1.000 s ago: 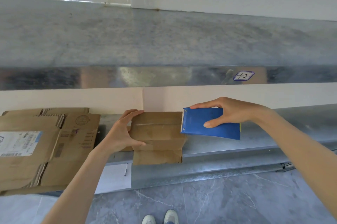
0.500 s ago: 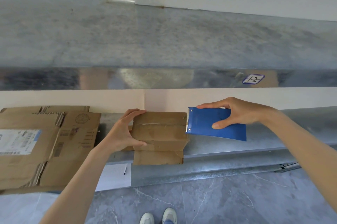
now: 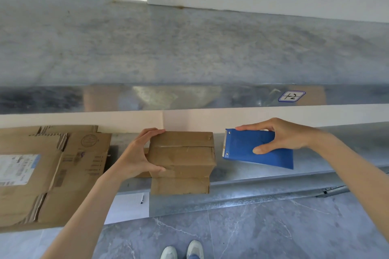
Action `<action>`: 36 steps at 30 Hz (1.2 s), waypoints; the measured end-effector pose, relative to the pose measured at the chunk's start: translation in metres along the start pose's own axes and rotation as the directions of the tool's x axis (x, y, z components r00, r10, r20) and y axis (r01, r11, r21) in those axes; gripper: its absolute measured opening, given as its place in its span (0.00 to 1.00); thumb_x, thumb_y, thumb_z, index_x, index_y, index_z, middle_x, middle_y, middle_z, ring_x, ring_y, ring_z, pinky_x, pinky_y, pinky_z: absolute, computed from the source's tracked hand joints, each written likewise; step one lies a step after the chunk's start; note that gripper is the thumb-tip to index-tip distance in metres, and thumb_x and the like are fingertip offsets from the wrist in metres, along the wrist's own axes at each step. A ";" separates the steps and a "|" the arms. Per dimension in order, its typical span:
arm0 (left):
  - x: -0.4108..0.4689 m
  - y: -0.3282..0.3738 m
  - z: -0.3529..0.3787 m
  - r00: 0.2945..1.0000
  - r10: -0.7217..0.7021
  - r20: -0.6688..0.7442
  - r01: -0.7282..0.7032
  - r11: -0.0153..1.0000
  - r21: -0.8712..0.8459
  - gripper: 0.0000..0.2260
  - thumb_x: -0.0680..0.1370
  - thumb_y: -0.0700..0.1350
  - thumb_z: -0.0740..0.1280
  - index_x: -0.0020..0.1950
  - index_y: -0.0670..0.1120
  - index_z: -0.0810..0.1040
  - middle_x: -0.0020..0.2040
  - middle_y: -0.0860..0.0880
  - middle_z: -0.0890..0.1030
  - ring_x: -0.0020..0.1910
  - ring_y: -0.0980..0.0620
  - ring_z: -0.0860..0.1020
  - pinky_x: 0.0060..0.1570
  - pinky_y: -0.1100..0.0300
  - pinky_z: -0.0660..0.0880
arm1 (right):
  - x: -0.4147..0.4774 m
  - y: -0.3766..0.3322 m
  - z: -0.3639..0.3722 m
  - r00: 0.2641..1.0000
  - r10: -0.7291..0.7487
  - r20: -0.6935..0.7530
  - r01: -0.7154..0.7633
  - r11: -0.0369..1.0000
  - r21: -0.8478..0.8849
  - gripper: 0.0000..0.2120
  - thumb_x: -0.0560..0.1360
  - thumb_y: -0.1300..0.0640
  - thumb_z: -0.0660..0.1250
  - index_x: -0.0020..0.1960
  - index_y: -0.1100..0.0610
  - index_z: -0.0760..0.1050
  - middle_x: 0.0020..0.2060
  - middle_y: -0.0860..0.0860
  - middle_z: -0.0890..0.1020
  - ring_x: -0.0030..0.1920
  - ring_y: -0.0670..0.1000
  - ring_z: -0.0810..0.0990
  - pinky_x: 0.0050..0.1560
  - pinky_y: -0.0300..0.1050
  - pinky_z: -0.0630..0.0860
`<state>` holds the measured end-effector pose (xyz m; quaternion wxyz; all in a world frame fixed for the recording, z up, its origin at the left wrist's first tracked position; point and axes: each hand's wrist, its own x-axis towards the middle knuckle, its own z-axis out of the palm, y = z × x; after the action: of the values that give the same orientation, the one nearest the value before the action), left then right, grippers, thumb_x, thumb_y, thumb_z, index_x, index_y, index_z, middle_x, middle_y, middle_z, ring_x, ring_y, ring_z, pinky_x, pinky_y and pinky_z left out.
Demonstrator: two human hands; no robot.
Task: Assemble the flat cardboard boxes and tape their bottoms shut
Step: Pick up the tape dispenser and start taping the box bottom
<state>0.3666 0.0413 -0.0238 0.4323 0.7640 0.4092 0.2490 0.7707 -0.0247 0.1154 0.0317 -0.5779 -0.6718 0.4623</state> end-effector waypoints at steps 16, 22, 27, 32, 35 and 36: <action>0.000 0.002 0.000 1.000 -0.009 0.021 0.009 1.000 -0.005 0.46 0.58 0.54 0.84 0.72 0.58 0.67 0.68 0.57 0.67 0.68 0.56 0.68 0.64 0.49 0.75 | 0.025 0.012 0.013 1.000 0.028 0.010 -0.027 0.999 -0.037 0.30 0.71 0.49 0.77 0.67 0.29 0.69 0.64 0.23 0.70 0.65 0.30 0.69 0.69 0.37 0.67; 0.001 0.003 0.000 1.000 -0.015 0.024 0.014 1.000 0.007 0.46 0.57 0.56 0.83 0.71 0.59 0.67 0.68 0.59 0.67 0.67 0.58 0.68 0.64 0.53 0.76 | 0.035 0.007 0.015 1.000 0.002 -0.004 -0.003 0.998 -0.069 0.30 0.71 0.49 0.78 0.65 0.27 0.70 0.61 0.20 0.69 0.62 0.24 0.68 0.60 0.23 0.65; 0.001 0.004 0.000 0.999 -0.024 0.030 0.024 1.000 -0.001 0.46 0.56 0.58 0.84 0.70 0.61 0.67 0.67 0.59 0.67 0.67 0.55 0.69 0.60 0.52 0.78 | 0.043 0.000 0.014 0.999 -0.017 -0.029 0.014 0.993 -0.120 0.30 0.69 0.48 0.79 0.65 0.29 0.72 0.60 0.20 0.71 0.61 0.25 0.69 0.59 0.25 0.66; 0.002 0.005 0.000 0.999 -0.015 0.034 0.015 1.000 -0.002 0.45 0.56 0.58 0.83 0.70 0.61 0.67 0.67 0.60 0.67 0.66 0.56 0.69 0.58 0.56 0.79 | 0.047 -0.016 0.014 0.999 -0.018 -0.034 0.010 0.979 -0.203 0.29 0.68 0.47 0.79 0.64 0.29 0.73 0.56 0.21 0.73 0.56 0.23 0.70 0.55 0.24 0.66; 0.003 0.005 0.000 0.999 -0.021 0.029 0.021 1.000 -0.005 0.45 0.57 0.54 0.83 0.70 0.60 0.67 0.67 0.59 0.68 0.66 0.56 0.70 0.58 0.58 0.78 | 0.045 -0.025 0.017 0.998 -0.004 -0.061 -0.012 0.966 -0.257 0.30 0.68 0.47 0.79 0.66 0.32 0.73 0.65 0.33 0.75 0.65 0.37 0.72 0.66 0.39 0.69; 0.004 0.005 0.001 0.999 -0.024 0.028 0.024 1.000 -0.005 0.45 0.57 0.53 0.84 0.70 0.60 0.67 0.67 0.59 0.68 0.66 0.56 0.70 0.59 0.59 0.78 | 0.044 -0.028 0.019 0.997 0.005 -0.071 -0.025 0.960 -0.279 0.30 0.68 0.47 0.78 0.67 0.32 0.73 0.66 0.35 0.75 0.66 0.41 0.72 0.67 0.44 0.70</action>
<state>0.3712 0.0427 -0.0197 0.4429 0.7612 0.4116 0.2344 0.7242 0.0026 0.1011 -0.0305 -0.5972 -0.7245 0.3428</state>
